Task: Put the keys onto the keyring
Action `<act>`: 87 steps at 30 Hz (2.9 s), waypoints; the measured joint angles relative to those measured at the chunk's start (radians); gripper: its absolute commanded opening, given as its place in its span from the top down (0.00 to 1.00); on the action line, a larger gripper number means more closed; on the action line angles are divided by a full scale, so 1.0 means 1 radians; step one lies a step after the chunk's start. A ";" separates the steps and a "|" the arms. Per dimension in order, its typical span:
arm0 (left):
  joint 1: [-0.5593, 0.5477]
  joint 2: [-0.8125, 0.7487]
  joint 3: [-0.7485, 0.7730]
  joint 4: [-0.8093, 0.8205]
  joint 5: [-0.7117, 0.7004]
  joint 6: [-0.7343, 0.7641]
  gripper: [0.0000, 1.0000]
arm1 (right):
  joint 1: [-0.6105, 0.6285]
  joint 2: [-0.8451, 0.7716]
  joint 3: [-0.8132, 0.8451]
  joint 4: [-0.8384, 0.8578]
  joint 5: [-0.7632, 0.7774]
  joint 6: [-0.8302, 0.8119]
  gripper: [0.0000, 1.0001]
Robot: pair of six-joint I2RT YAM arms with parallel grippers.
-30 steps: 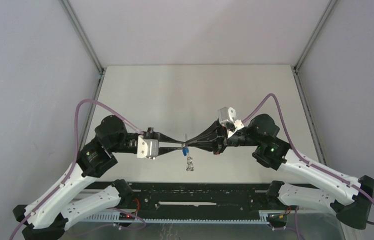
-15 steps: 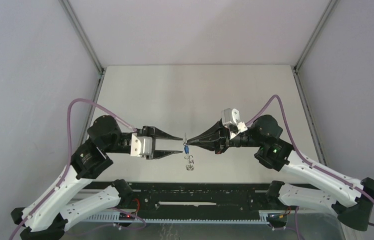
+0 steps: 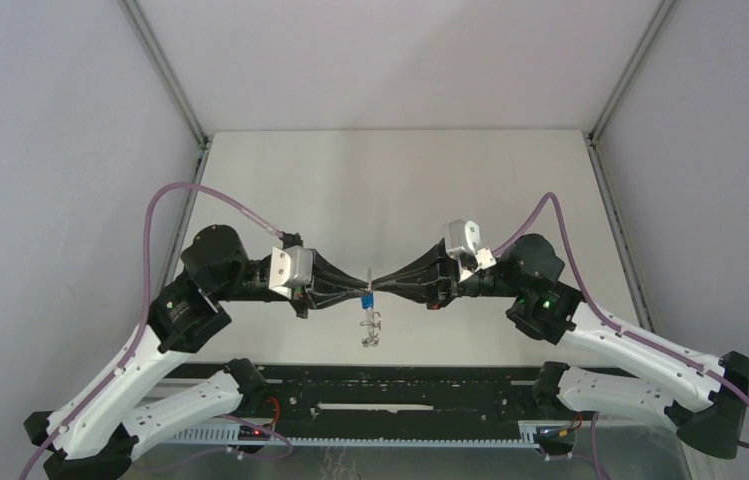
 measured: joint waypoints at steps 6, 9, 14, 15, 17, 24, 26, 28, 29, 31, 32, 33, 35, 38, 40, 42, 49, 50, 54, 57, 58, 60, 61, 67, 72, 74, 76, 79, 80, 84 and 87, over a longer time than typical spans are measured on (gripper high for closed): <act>0.001 0.005 0.000 0.000 -0.002 -0.018 1.00 | 0.008 0.000 0.000 0.000 0.003 -0.001 1.00; 0.002 0.006 0.000 0.000 -0.014 -0.022 1.00 | 0.008 0.000 0.000 -0.002 0.009 -0.004 0.89; 0.002 0.016 0.013 -0.043 -0.054 -0.010 1.00 | -0.015 0.002 0.039 -0.111 0.005 -0.013 0.60; 0.002 0.021 0.020 -0.058 -0.061 -0.006 1.00 | -0.031 0.006 0.072 -0.170 -0.011 -0.020 0.58; 0.002 0.034 0.036 -0.089 -0.065 0.006 1.00 | -0.068 0.026 0.165 -0.292 -0.040 -0.037 0.57; 0.002 0.119 0.140 -0.230 -0.061 0.093 1.00 | -0.095 0.177 0.557 -0.774 -0.080 -0.208 0.58; 0.002 0.148 0.179 -0.275 -0.061 0.123 1.00 | -0.076 0.225 0.630 -0.890 -0.071 -0.259 0.60; 0.002 0.178 0.219 -0.318 -0.061 0.156 1.00 | -0.059 0.264 0.673 -0.972 -0.057 -0.298 0.63; 0.002 0.190 0.237 -0.338 -0.061 0.172 1.00 | -0.050 0.281 0.684 -1.007 -0.051 -0.317 0.65; 0.002 0.210 0.266 -0.372 -0.062 0.201 1.00 | -0.036 0.307 0.697 -1.067 -0.039 -0.346 0.66; 0.002 0.217 0.278 -0.389 -0.062 0.215 1.00 | -0.030 0.319 0.701 -1.095 -0.030 -0.360 0.67; 0.002 0.221 0.288 -0.407 -0.062 0.229 1.00 | -0.026 0.328 0.703 -1.114 -0.023 -0.371 0.68; 0.002 0.225 0.296 -0.440 -0.061 0.252 1.00 | -0.019 0.336 0.711 -1.140 -0.011 -0.391 0.70; 0.002 0.227 0.306 -0.470 -0.061 0.277 1.00 | -0.015 0.338 0.723 -1.171 0.001 -0.413 0.71; 0.002 0.227 0.311 -0.482 -0.060 0.288 1.00 | -0.012 0.338 0.731 -1.176 0.006 -0.422 0.73; 0.002 0.227 0.312 -0.493 -0.057 0.297 1.00 | -0.011 0.338 0.736 -1.176 0.011 -0.428 0.74; 0.002 0.234 0.313 -0.516 -0.052 0.311 1.00 | 0.003 0.356 0.756 -1.176 0.023 -0.438 0.73; 0.002 0.236 0.314 -0.518 -0.052 0.311 1.00 | 0.006 0.362 0.760 -1.176 0.025 -0.439 0.73; 0.002 0.243 0.318 -0.518 -0.052 0.312 1.00 | 0.014 0.393 0.779 -1.184 0.027 -0.443 0.74; 0.002 0.243 0.318 -0.525 -0.055 0.314 1.00 | 0.015 0.407 0.788 -1.196 0.030 -0.443 0.80; 0.002 0.243 0.318 -0.526 -0.055 0.315 1.00 | 0.016 0.409 0.791 -1.203 0.031 -0.443 0.83; 0.002 0.243 0.318 -0.525 -0.055 0.316 1.00 | 0.019 0.411 0.799 -1.213 0.035 -0.444 0.90; 0.002 0.243 0.318 -0.525 -0.055 0.320 1.00 | 0.021 0.412 0.803 -1.219 0.041 -0.444 0.92; 0.003 0.243 0.318 -0.529 -0.063 0.328 1.00 | 0.031 0.433 0.836 -1.252 0.075 -0.448 0.89; 0.004 0.243 0.318 -0.544 -0.077 0.332 1.00 | 0.041 0.444 0.843 -1.262 0.101 -0.448 1.00; 0.004 0.243 0.318 -0.547 -0.080 0.338 1.00 | 0.041 0.445 0.844 -1.265 0.108 -0.450 1.00; 0.004 0.243 0.318 -0.547 -0.081 0.341 1.00 | 0.041 0.445 0.845 -1.265 0.113 -0.450 1.00; 0.004 0.243 0.318 -0.547 -0.088 0.353 1.00 | 0.041 0.444 0.845 -1.264 0.119 -0.442 1.00; 0.004 0.243 0.318 -0.544 -0.093 0.356 1.00 | 0.041 0.442 0.843 -1.259 0.122 -0.433 1.00; 0.003 0.241 0.318 -0.535 -0.115 0.366 0.99 | 0.038 0.388 0.753 -1.165 0.125 -0.378 1.00; -0.002 0.241 0.318 -0.528 -0.117 0.367 0.80 | 0.035 0.344 0.689 -1.101 0.125 -0.335 1.00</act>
